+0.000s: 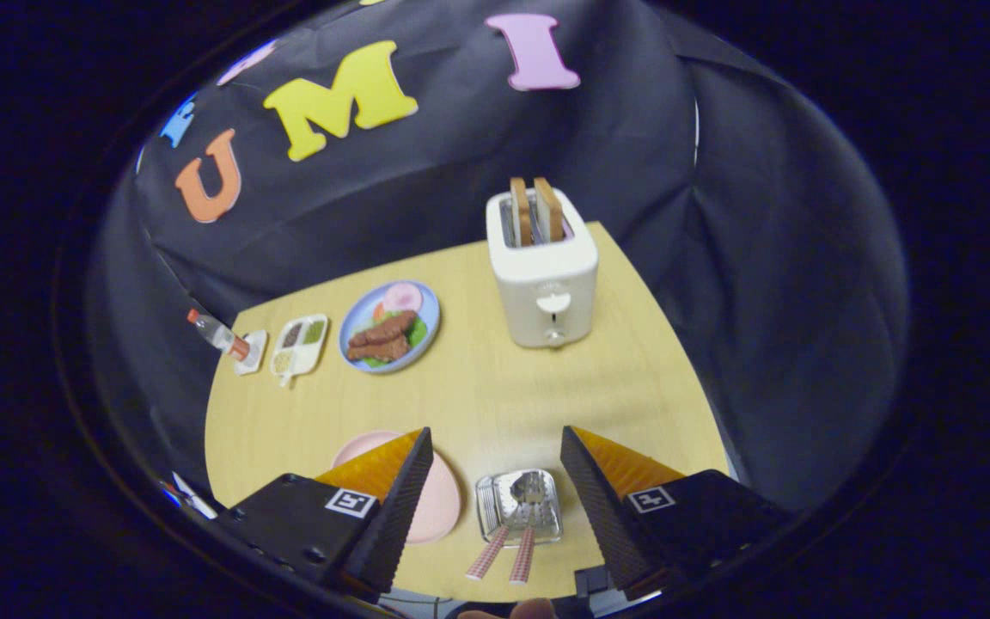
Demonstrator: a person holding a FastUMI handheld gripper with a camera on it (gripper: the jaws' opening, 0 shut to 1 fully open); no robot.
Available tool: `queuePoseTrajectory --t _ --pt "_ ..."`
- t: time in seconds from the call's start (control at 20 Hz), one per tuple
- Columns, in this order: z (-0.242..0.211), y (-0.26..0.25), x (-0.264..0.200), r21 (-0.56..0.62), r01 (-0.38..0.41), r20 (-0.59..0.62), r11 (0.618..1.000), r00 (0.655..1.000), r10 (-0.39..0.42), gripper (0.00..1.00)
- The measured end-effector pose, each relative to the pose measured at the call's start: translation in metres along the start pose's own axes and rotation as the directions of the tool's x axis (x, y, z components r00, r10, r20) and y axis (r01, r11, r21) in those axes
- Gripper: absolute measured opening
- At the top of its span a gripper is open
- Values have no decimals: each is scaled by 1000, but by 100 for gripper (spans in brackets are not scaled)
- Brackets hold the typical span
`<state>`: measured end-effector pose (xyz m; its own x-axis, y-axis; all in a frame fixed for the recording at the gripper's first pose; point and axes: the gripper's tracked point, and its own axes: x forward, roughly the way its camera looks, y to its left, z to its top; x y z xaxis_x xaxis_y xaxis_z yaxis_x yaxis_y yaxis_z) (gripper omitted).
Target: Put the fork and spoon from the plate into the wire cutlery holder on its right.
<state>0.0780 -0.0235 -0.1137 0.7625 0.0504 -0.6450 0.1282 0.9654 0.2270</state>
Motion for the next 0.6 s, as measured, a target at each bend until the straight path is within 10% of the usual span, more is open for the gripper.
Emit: queuePoseTrajectory --t 0.6 --pt "32 49 -133 -167 6 580 986 810 93 90"
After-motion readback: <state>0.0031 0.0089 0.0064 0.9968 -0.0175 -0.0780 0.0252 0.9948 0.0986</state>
